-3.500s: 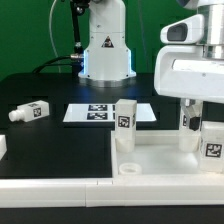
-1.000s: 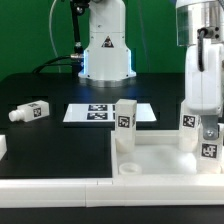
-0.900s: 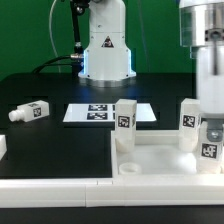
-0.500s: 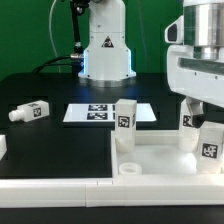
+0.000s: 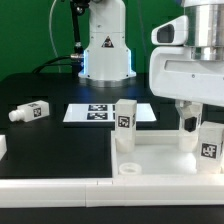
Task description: Assemble square table
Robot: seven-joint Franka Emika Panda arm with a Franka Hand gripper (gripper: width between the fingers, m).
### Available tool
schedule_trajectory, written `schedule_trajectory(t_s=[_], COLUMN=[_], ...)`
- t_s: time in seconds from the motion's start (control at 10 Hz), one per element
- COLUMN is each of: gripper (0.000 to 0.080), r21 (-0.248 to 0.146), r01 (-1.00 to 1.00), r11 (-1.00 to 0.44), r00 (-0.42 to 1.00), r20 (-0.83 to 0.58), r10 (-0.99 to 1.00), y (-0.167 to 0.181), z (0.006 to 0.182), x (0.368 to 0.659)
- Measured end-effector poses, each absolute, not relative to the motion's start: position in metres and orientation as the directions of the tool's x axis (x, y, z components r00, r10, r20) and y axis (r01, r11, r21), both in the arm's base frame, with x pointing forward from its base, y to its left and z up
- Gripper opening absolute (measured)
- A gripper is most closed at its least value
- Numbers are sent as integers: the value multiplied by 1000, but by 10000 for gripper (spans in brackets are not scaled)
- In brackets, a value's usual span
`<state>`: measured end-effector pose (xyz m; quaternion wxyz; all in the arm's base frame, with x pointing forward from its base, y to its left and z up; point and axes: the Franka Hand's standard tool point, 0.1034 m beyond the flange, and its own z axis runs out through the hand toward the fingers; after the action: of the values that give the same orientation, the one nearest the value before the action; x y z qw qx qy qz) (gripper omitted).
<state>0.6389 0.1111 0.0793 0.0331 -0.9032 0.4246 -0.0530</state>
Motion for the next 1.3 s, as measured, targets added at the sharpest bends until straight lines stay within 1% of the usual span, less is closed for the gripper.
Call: schedule_trajectory(t_s=[0.1,0.2,0.3,0.4,0.5,0.6,0.8,0.9,1.0,1.1,1.3], gripper=[408,408,284,284,285,285,285,285,285,288,288], r21=[-105,-105,-110,-112,-101,-82,-74,-89,-108,-121,-124], r01=[-763,-770,-816,-874,-931,-964,-987,-948,-903,-897,-894], r11=[-637,-630,-568,-474,-350,-252,142,305,415,425,431], r00=[634,626,565,472,349,252,-139,-300,-409,-417,-423], r20=[68,66,57,45,29,14,-46,-65,-79,-83,-83], r10=[-770,-777,-823,-881,-937,-968,-989,-952,-909,-905,-902], y=[111,111,111,111,113,113,114,115,115,114,113], z=[79,79,79,79,80,80,79,80,80,80,80], x=[639,639,639,638,636,633,633,637,640,639,639])
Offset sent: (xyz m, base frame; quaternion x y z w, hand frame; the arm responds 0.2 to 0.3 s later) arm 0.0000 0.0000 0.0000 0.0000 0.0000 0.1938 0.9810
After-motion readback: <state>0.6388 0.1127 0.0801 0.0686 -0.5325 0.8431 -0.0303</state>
